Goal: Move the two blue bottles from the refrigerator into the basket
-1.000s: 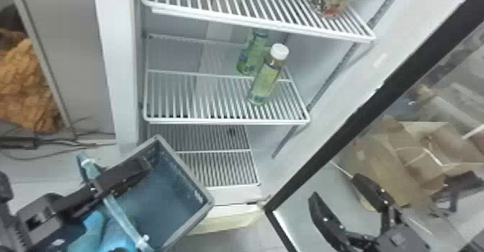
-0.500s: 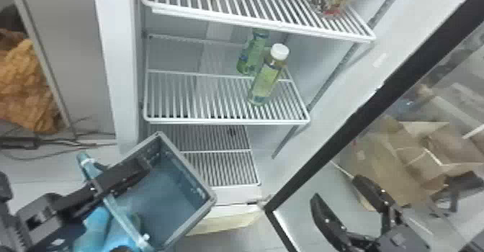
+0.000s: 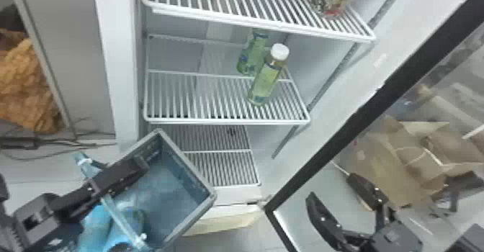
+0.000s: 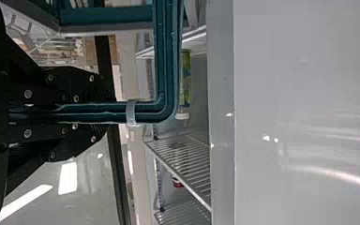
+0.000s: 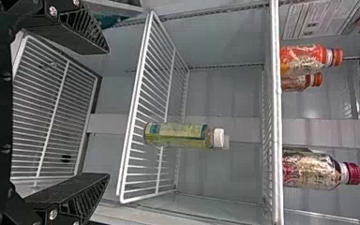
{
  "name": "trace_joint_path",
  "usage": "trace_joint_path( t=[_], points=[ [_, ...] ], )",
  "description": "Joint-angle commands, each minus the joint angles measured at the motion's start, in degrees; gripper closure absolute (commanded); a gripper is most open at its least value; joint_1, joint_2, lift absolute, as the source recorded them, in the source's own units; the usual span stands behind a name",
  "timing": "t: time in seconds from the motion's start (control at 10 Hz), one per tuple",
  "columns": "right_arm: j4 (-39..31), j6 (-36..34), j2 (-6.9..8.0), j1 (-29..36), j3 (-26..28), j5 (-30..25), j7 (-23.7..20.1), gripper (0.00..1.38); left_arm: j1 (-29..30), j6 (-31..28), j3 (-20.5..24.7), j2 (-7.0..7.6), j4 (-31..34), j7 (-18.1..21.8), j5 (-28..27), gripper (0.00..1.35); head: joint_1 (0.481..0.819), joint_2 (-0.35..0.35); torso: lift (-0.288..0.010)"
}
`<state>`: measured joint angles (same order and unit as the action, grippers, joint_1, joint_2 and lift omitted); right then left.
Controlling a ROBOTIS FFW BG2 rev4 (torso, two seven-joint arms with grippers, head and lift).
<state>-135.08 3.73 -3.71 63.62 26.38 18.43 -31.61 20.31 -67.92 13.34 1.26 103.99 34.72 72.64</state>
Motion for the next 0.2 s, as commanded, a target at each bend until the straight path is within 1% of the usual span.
trace_joint_path(
  t=[0.0, 0.1],
  points=[
    [0.3, -0.1, -0.07, -0.1, -0.3, 0.2, 0.0, 0.13, 0.1, 0.0, 0.1, -0.12, 0.0, 0.0, 0.0, 1.20, 0.695, -0.350, -0.220],
    [0.3, -0.1, -0.34, -0.3, -0.4, 0.2, 0.0, 0.13, 0.2, 0.0, 0.3, -0.03, 0.0, 0.0, 0.0, 1.20, 0.695, -0.350, -0.220]
  ],
)
